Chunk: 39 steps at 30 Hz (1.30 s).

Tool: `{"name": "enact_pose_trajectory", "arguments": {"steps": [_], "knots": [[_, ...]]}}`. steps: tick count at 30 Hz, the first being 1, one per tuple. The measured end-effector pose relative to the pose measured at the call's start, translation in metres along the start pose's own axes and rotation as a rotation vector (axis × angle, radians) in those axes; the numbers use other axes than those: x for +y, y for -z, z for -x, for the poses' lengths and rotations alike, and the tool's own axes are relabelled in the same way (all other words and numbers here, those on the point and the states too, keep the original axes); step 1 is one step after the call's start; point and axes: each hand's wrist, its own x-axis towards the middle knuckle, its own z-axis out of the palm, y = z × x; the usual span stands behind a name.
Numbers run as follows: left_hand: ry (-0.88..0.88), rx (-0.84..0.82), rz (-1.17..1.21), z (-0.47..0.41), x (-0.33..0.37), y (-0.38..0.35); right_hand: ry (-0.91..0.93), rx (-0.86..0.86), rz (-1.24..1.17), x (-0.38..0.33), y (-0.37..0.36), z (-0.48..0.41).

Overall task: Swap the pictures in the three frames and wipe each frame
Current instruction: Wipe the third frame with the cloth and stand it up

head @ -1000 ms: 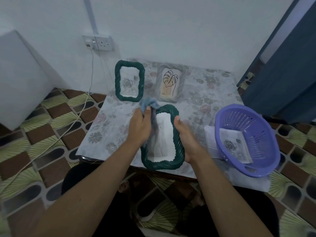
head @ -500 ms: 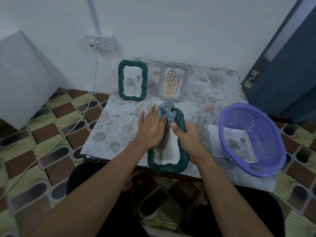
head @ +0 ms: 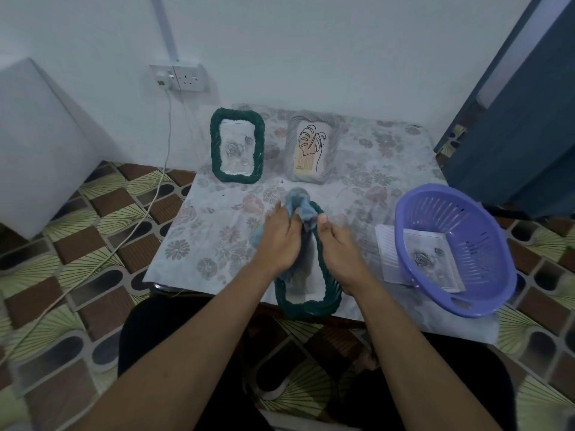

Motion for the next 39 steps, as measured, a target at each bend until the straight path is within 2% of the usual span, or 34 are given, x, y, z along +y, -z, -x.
{"name": "enact_pose_trajectory", "arguments": {"steps": [4, 8, 10, 15, 21, 24, 28, 32, 39], "knots": [[-0.149, -0.003, -0.104, 0.0, 0.002, -0.008, -0.028, 0.036, -0.13, 0.001, 0.0, -0.004], [-0.146, 0.035, -0.084, -0.008, -0.006, 0.001, 0.056, 0.023, -0.013, -0.001, -0.001, 0.0], [-0.075, 0.072, -0.053, -0.01, -0.007, 0.006, 0.092, 0.015, -0.001, -0.002, -0.001, 0.005], [0.276, 0.063, -0.116, -0.014, -0.001, 0.019, 0.088, -0.001, -0.012, 0.003, 0.0, 0.012], [0.426, 0.097, 0.142, -0.009, -0.004, 0.019, 0.021, 0.015, -0.145, 0.003, -0.004, 0.015], [0.333, 0.108, 0.215, 0.002, -0.008, 0.015, -0.056, 0.14, -0.338, 0.0, -0.003, 0.012], [0.141, 0.027, 0.136, 0.024, -0.013, 0.004, -0.107, 0.297, -0.504, -0.006, 0.006, 0.003], [0.04, -0.052, 0.051, 0.035, -0.03, -0.007, -0.174, 0.472, -0.624, -0.006, 0.014, -0.008], [-0.224, -0.142, -0.309, 0.059, -0.021, -0.028, -0.222, 0.604, -0.678, 0.0, 0.007, -0.018]]}}
